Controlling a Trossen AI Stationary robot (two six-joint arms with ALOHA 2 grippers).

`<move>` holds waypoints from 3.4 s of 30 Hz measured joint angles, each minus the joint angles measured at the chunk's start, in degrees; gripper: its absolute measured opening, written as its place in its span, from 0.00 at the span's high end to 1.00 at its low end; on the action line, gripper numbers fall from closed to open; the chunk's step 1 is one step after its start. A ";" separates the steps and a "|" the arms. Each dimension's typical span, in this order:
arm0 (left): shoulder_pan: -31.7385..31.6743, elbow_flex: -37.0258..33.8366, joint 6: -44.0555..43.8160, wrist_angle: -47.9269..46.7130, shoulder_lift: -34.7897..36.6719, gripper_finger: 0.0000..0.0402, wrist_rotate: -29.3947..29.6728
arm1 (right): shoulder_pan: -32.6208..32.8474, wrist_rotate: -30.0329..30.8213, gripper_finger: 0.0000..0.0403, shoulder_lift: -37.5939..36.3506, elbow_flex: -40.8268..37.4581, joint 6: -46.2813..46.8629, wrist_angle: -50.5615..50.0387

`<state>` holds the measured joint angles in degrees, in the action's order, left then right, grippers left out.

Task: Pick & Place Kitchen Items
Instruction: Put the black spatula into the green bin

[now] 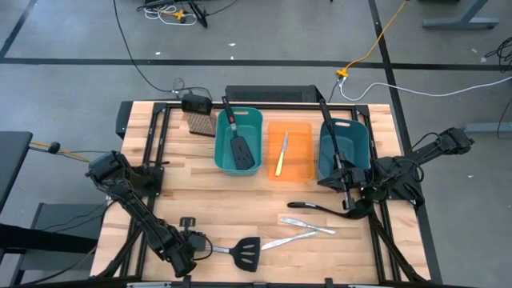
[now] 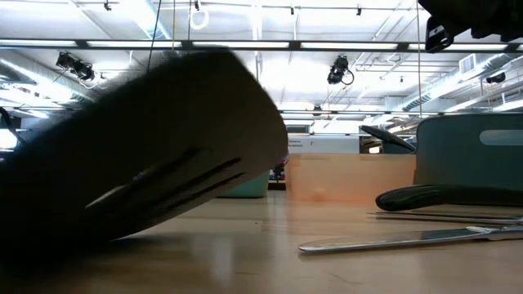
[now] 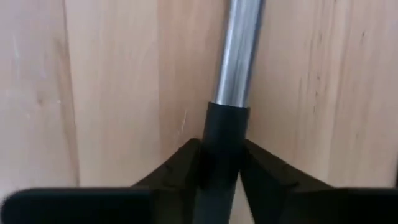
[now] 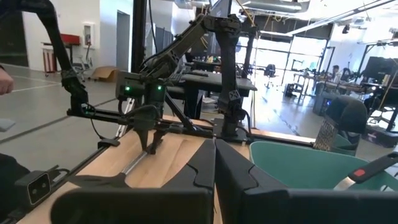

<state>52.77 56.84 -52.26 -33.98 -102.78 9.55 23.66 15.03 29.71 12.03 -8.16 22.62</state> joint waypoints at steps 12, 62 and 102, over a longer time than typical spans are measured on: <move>0.02 6.80 4.94 -13.11 0.95 0.79 4.04 | 0.00 0.09 0.98 0.00 0.00 0.61 -0.12; -56.23 29.52 78.37 -20.07 20.66 0.79 69.12 | 0.02 -0.36 0.98 1.36 0.02 1.37 0.78; -82.29 27.97 76.00 -16.21 17.37 0.79 46.68 | -1.56 6.80 0.98 1.42 0.02 -4.94 4.28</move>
<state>-29.51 84.82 23.74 -50.19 -85.41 56.23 22.10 21.82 31.14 12.05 -13.11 26.89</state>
